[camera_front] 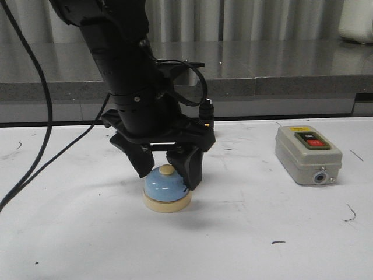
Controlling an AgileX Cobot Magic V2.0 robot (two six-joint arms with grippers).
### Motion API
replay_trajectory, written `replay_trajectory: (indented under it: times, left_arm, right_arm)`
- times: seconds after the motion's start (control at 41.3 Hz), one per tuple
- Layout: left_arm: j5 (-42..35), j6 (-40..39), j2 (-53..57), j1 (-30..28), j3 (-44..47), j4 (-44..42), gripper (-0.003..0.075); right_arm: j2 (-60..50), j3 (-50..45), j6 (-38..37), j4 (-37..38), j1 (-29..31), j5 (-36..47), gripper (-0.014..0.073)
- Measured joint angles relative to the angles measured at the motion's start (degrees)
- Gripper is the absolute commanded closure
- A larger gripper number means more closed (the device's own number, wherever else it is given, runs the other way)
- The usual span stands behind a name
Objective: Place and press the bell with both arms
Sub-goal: 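Carry the bell toward the table centre and set it down, then open the left gripper and raise it away from the bell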
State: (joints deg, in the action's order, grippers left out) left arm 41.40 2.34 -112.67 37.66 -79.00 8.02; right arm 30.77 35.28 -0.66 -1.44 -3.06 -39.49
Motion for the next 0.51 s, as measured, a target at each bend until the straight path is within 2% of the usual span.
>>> replay_trajectory:
  times: [0.315,0.508]
  left_arm:
    - [-0.15,0.00,1.70,0.00,0.00,0.13,0.0154]
    - [0.40,0.00,12.61,-1.00,2.07,-0.09,0.0154]
  right_arm:
    - [0.00,0.00,0.00,0.00,0.00,0.00,0.0074]
    - [0.00,0.00,0.00,0.00,0.00,0.00,0.0074]
